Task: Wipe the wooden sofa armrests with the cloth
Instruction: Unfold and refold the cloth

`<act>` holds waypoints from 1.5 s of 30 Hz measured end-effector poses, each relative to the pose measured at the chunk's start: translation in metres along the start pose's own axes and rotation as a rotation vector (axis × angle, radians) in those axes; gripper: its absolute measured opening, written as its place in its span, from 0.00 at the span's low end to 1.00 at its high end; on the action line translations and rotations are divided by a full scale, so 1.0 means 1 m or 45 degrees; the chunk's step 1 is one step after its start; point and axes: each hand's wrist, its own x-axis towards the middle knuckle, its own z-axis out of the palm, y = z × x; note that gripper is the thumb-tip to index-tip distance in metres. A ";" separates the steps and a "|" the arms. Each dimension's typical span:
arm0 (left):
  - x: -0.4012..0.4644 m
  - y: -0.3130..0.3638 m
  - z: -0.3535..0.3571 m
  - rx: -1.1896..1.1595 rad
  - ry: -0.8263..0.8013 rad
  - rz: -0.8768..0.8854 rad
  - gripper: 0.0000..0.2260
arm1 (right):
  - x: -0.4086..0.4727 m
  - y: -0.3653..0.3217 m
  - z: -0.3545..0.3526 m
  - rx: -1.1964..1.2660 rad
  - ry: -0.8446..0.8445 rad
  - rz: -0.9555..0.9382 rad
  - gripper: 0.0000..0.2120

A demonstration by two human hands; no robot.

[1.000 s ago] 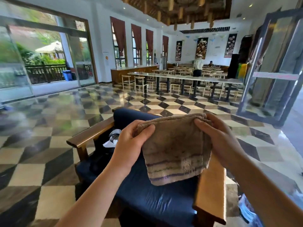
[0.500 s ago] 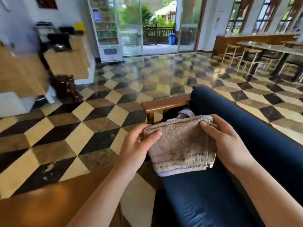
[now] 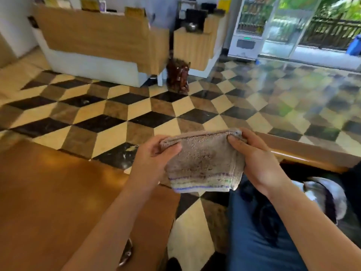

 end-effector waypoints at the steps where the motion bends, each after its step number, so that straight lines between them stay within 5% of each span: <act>1: 0.012 -0.007 -0.009 -0.014 0.061 -0.022 0.03 | 0.024 0.001 0.012 -0.022 -0.058 0.020 0.07; 15: 0.064 -0.068 -0.083 0.152 0.672 -0.269 0.03 | 0.217 0.054 0.134 -0.302 -0.737 0.217 0.09; 24: 0.045 -0.156 -0.052 0.285 1.216 -0.739 0.04 | 0.296 0.155 0.178 -0.636 -1.420 0.280 0.09; 32: 0.006 -0.293 -0.017 0.611 0.995 -1.285 0.05 | 0.317 0.305 0.161 -1.256 -1.908 -0.099 0.13; 38: 0.001 -0.397 0.003 0.638 0.981 -1.391 0.06 | 0.328 0.411 0.166 -1.406 -1.928 -0.021 0.12; 45: 0.020 -0.436 -0.019 0.647 0.968 -1.344 0.08 | 0.347 0.436 0.183 -1.379 -1.806 -0.111 0.09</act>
